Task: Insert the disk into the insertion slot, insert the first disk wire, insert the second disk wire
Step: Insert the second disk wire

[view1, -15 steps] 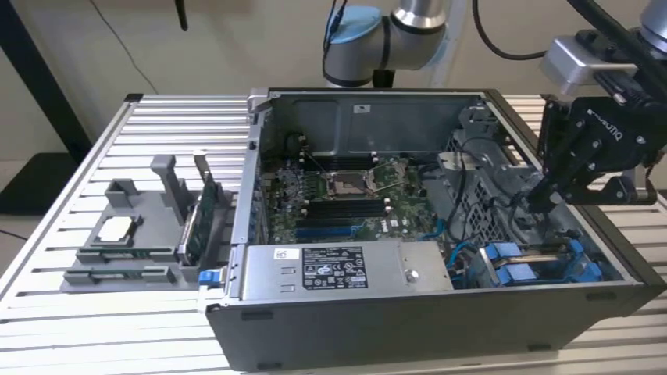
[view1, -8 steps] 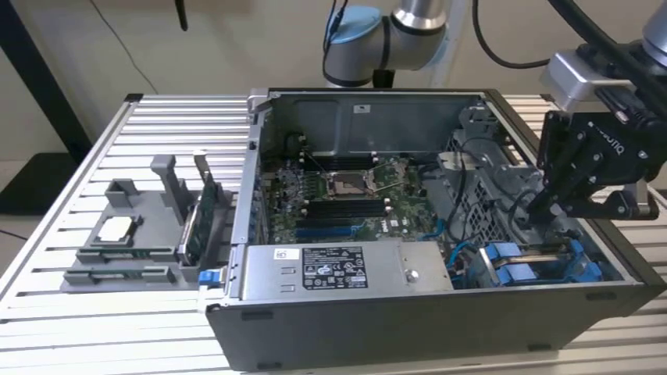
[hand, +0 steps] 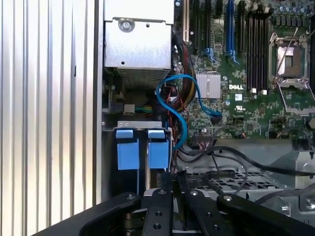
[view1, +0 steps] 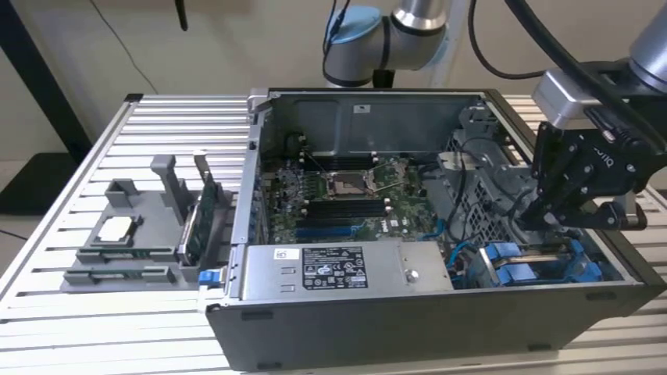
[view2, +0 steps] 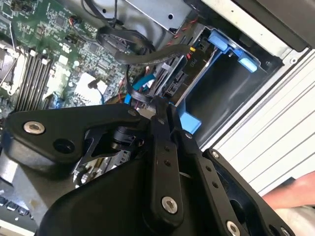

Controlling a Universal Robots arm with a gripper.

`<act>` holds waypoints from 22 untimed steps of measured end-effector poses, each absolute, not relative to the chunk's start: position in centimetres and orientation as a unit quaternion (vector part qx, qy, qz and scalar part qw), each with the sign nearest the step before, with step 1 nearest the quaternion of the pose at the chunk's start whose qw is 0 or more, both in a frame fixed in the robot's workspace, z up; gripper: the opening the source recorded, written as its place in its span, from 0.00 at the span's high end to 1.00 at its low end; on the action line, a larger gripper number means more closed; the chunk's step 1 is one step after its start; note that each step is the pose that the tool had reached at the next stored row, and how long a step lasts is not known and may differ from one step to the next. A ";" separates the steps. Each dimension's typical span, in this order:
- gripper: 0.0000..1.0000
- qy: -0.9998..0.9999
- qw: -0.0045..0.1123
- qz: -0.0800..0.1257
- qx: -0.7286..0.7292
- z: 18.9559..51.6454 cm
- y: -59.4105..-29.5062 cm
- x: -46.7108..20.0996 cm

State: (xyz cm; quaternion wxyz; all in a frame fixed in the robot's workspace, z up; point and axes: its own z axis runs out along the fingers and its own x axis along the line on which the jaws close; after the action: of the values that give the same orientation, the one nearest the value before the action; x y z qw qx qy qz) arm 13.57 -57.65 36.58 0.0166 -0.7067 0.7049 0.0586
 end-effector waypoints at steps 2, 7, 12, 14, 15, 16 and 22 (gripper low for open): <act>0.84 0.703 0.017 0.058 -0.709 36.4 -57.6 13.8; 0.84 0.698 0.023 0.053 -0.714 36.3 -57.6 14.1; 0.84 0.696 0.031 0.046 -0.716 36.2 -57.6 14.1; 0.84 0.696 0.031 0.046 -0.716 36.2 -57.6 14.1; 0.84 0.696 0.031 0.046 -0.716 36.2 -57.6 14.1; 0.84 0.696 0.031 0.046 -0.716 36.2 -57.6 14.1; 0.84 0.696 0.031 0.046 -0.716 35.8 -57.7 14.4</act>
State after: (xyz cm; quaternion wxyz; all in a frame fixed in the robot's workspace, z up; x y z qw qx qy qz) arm 14.38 -57.68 35.76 0.0309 -0.7158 0.6961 0.0463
